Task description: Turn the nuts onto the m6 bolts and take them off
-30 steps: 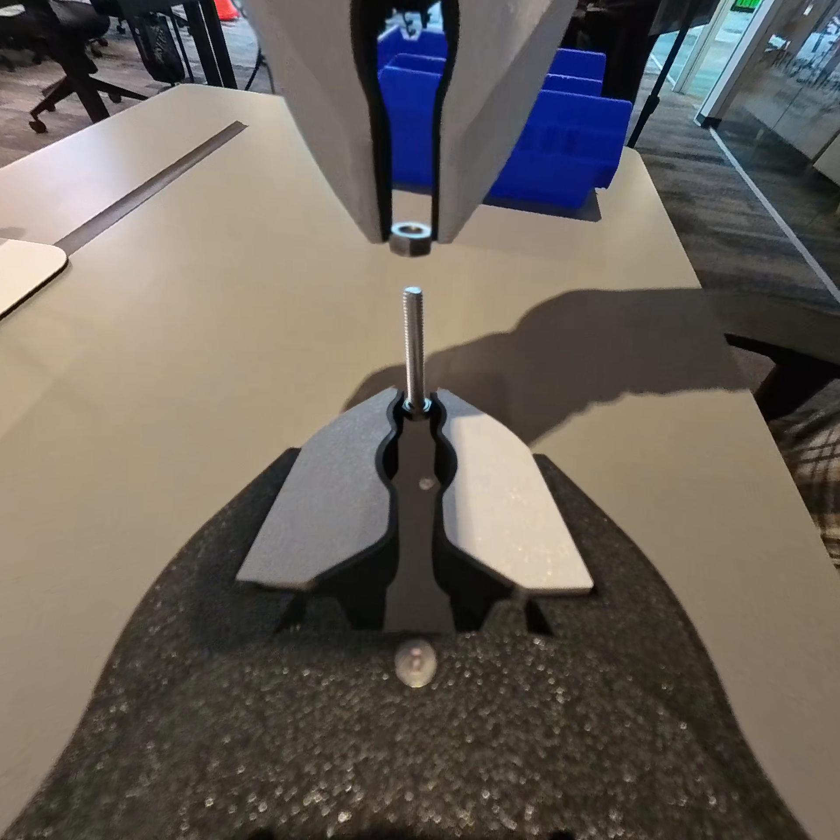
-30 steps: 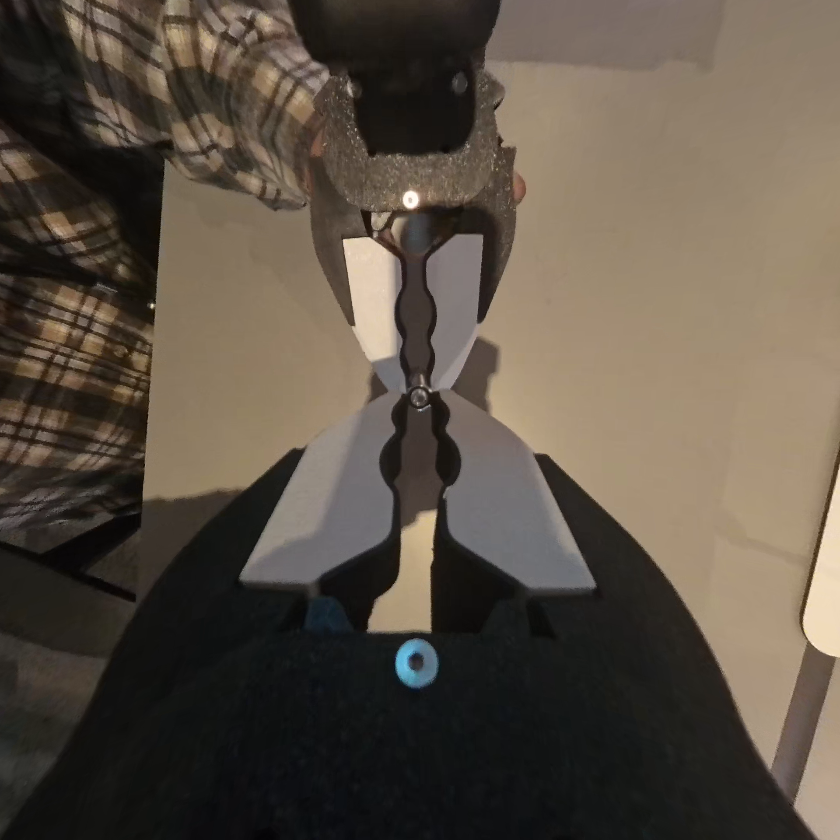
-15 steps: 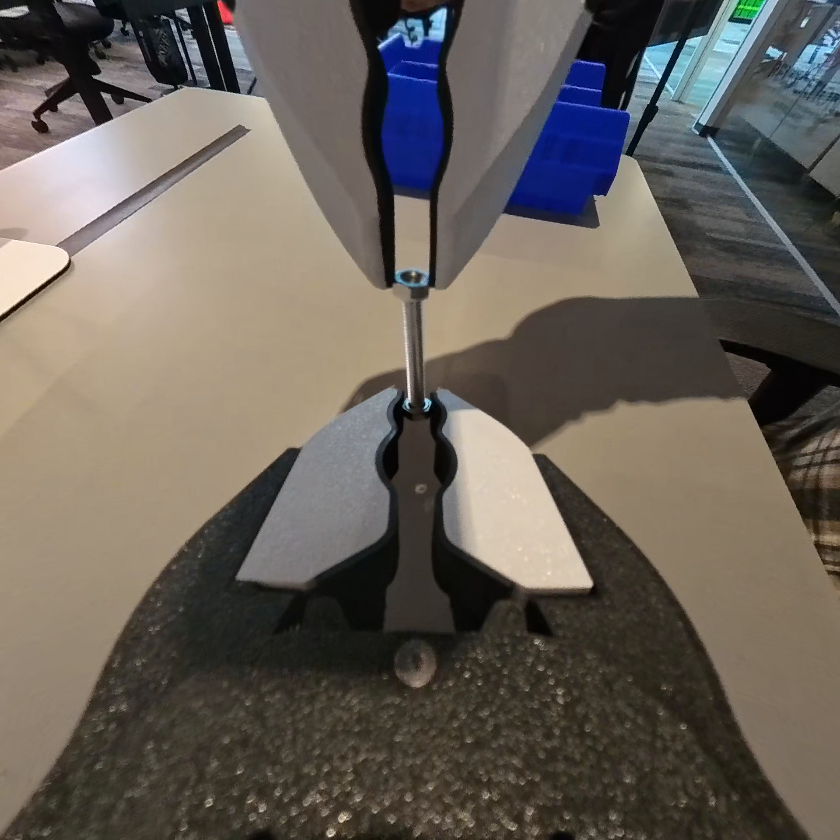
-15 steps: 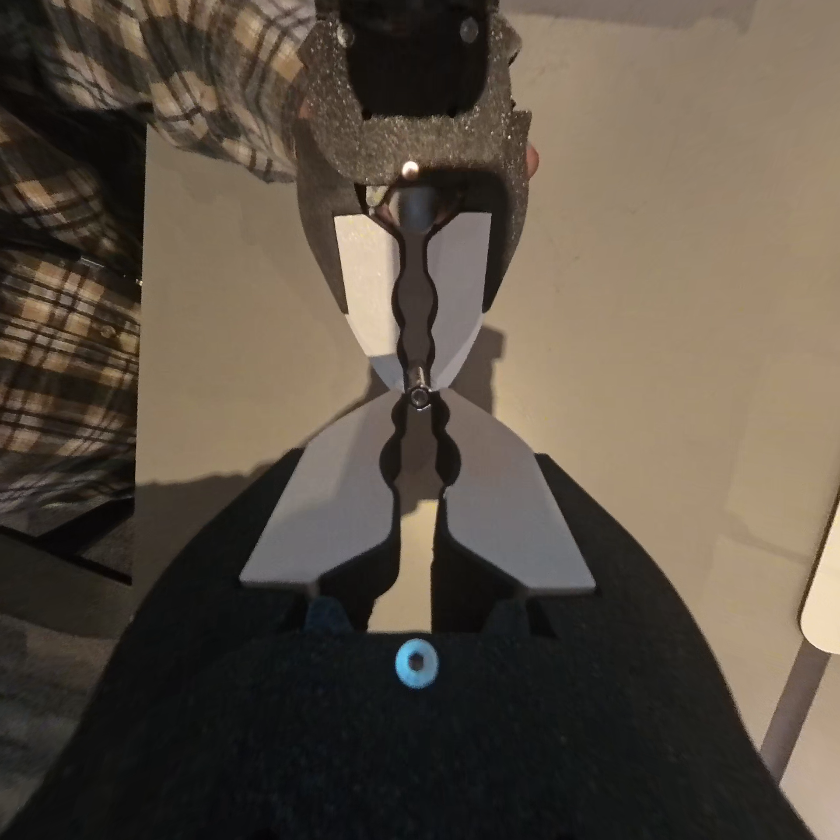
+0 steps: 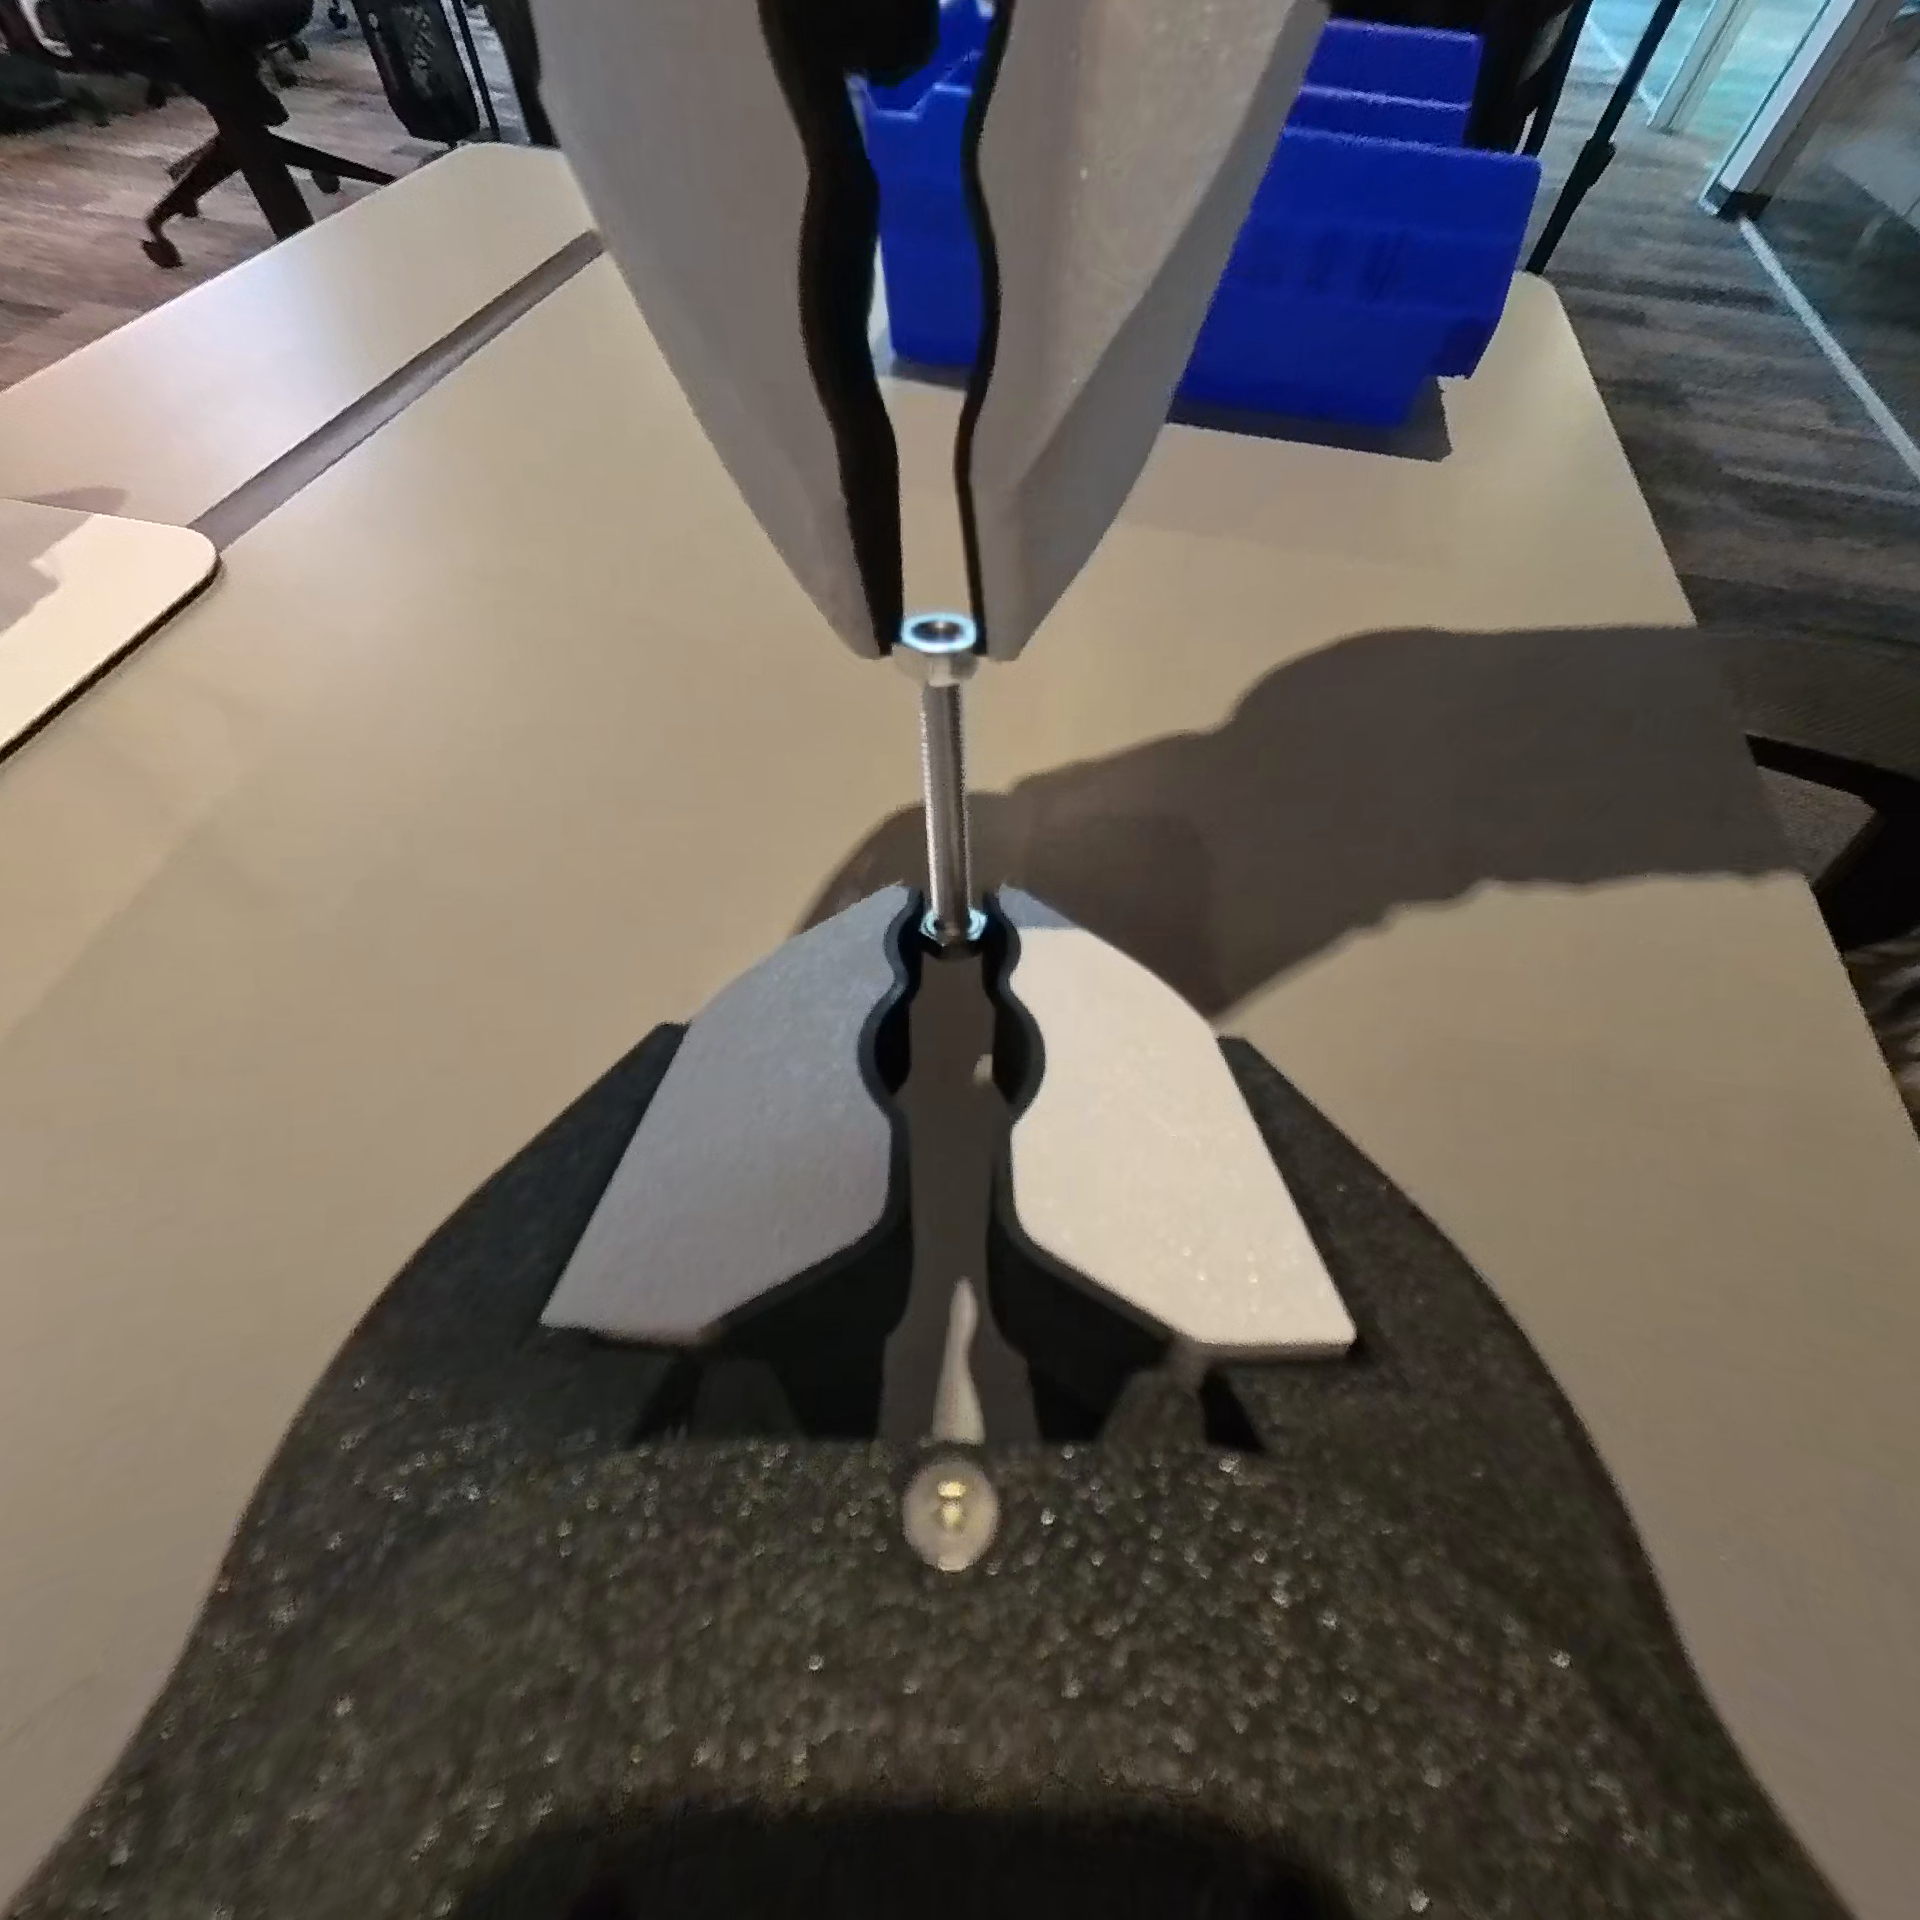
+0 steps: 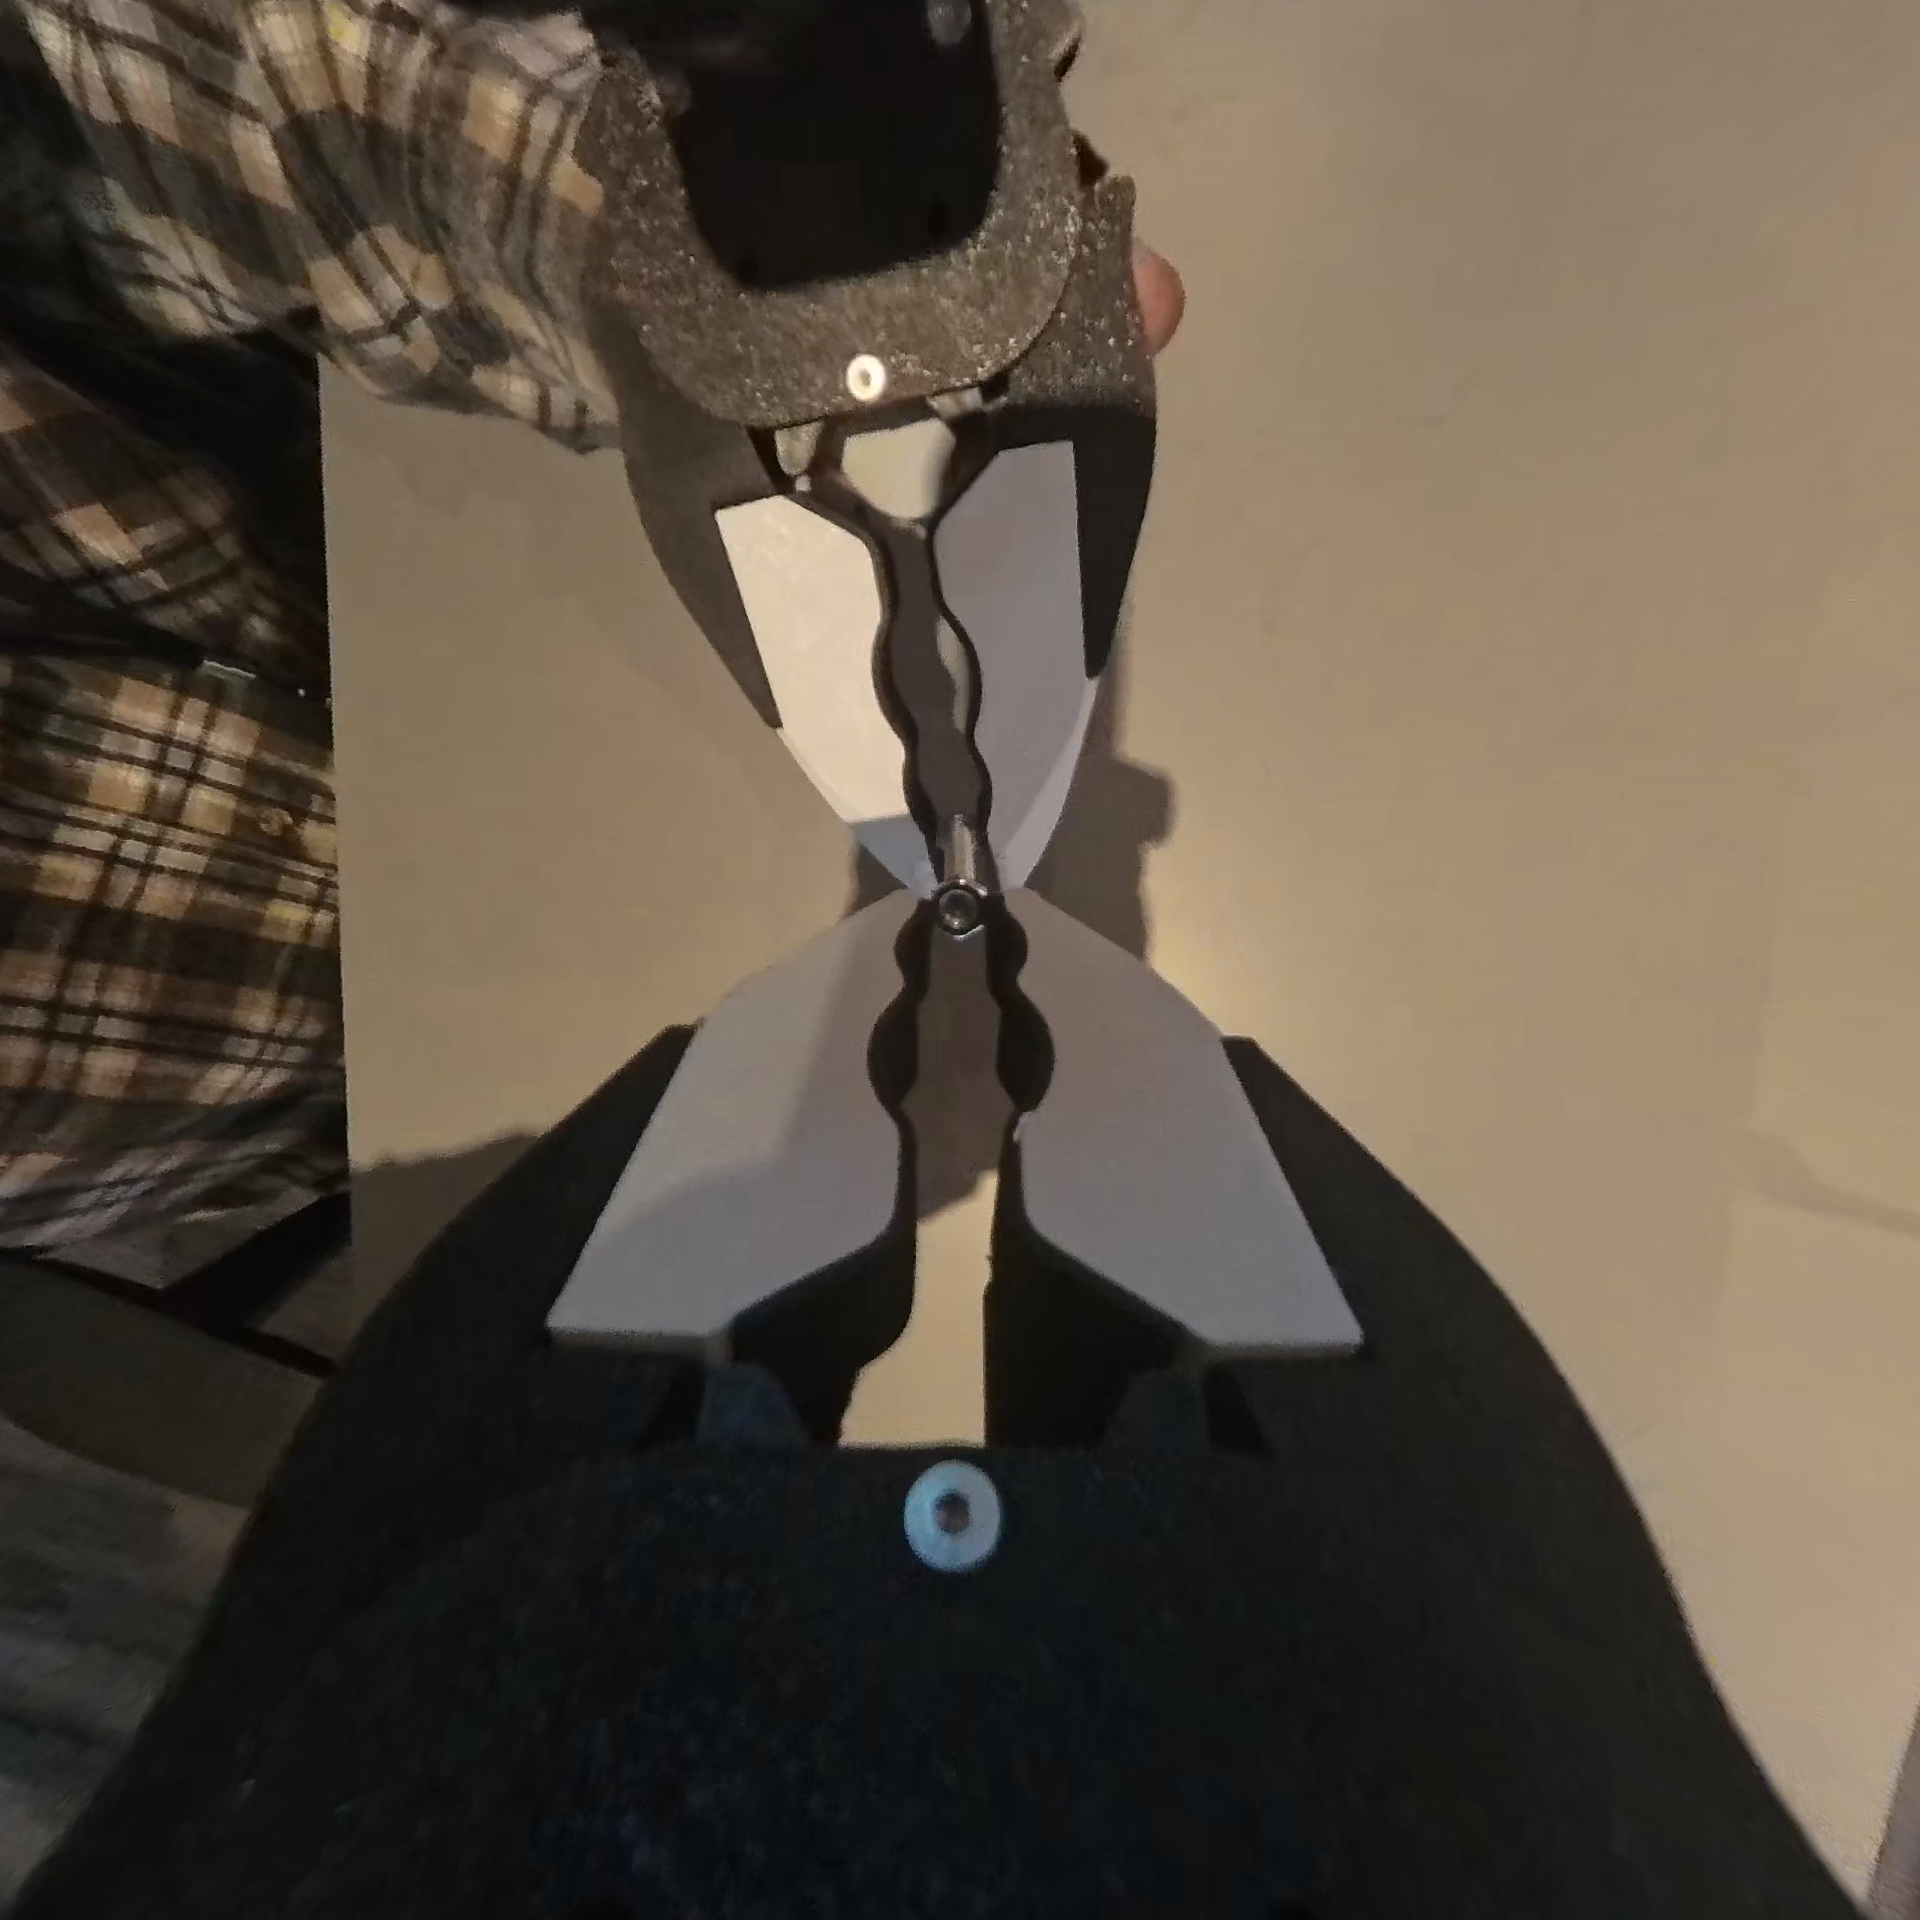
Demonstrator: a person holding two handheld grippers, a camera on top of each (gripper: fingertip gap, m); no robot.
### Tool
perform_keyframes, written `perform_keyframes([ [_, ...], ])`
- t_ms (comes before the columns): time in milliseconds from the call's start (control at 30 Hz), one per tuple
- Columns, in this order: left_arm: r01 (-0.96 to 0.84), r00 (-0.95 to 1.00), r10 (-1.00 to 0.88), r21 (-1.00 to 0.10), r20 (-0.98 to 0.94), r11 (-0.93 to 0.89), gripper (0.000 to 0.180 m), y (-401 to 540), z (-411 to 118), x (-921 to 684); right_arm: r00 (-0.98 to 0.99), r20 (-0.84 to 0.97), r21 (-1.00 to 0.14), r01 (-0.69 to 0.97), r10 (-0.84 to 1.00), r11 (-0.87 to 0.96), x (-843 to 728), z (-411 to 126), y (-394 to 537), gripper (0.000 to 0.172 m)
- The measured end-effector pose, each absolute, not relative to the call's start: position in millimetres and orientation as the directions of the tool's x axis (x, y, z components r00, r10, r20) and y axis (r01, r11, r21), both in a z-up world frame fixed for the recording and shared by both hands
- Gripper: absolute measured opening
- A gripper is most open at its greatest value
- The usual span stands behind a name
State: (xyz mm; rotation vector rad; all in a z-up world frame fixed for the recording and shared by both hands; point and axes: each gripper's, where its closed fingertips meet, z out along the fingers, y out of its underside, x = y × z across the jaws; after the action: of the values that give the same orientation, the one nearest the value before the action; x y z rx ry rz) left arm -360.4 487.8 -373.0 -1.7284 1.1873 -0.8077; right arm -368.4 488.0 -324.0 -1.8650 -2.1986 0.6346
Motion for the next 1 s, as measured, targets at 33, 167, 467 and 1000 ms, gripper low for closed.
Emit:
perform_keyframes([
  [33,-0.387,0.337,-0.941,-0.906,0.032,-0.170,0.010,487.8,-374.1,-360.0,-0.186,-0.137,-0.434,0.894,0.973,0.110,-367.6,-325.1,487.9,0.010],
  [167,-0.400,0.344,-0.939,-0.901,0.023,-0.168,0.010,488.9,-377.2,-359.8,-0.163,-0.160,-0.430,0.899,0.974,0.080,-365.6,-328.6,488.9,0.010],
  [467,-0.398,0.349,-0.937,-0.901,0.023,-0.171,0.010,489.1,-376.5,-360.5,-0.135,-0.172,-0.473,0.880,0.976,0.038,-366.3,-328.8,489.3,0.010],
  [1000,-0.400,0.356,-0.935,-0.902,0.011,-0.163,0.010,490.0,-375.5,-362.9,-0.126,-0.169,-0.507,0.862,0.978,0.023,-366.3,-329.1,491.4,0.010],
])
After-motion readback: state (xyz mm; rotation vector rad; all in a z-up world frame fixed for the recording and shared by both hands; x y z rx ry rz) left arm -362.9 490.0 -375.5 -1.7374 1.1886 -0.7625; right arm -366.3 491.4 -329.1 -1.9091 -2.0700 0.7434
